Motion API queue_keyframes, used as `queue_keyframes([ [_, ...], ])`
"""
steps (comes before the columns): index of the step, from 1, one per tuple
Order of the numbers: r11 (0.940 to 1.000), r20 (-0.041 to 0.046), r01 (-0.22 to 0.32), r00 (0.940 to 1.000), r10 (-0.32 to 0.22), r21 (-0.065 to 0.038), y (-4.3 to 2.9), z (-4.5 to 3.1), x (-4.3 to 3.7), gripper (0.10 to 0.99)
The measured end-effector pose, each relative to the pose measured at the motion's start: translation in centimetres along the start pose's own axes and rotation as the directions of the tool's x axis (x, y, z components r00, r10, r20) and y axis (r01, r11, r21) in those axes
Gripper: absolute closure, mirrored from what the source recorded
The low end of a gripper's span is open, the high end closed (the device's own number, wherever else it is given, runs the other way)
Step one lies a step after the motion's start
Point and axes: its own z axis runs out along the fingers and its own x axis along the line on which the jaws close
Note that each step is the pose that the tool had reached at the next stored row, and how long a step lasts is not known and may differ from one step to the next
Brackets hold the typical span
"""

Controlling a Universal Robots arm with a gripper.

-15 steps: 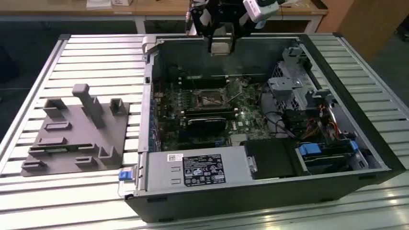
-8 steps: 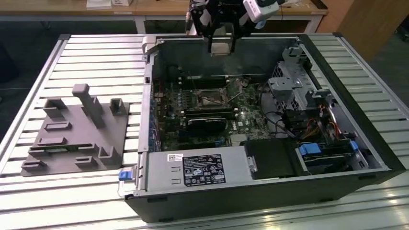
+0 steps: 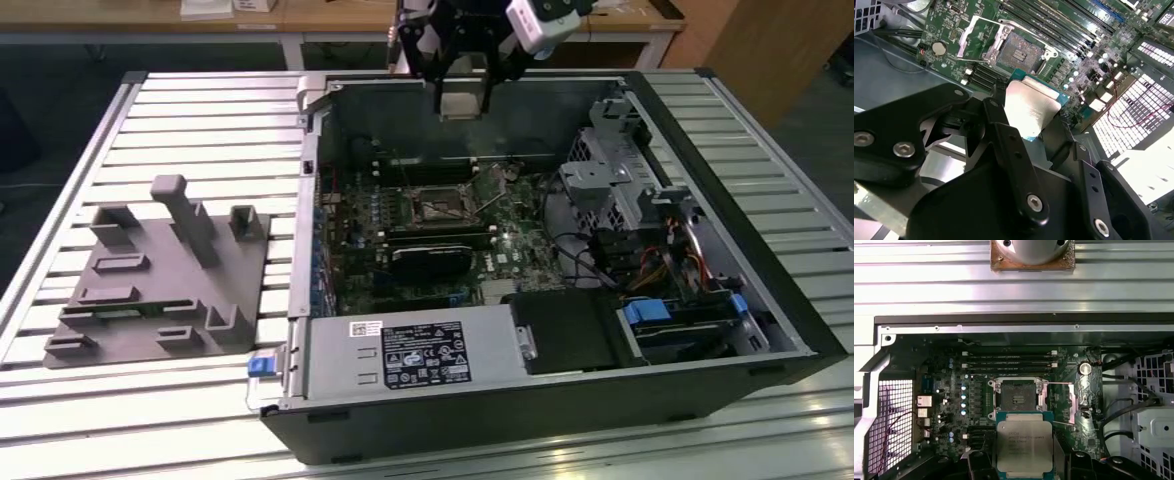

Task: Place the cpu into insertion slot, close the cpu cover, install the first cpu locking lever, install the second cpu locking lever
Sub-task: 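Place the cpu into insertion slot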

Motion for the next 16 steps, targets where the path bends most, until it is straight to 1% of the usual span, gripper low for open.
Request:
queue_keyframes([
  [6,1.0000,0.0000,0.000,1.0000,0.000,0.000,-0.03,0.33,-0.01,0.549],
  [16,1.0000,0.0000,0.000,1.0000,0.000,0.001,-0.06,0.61,-0.01,0.549],
])
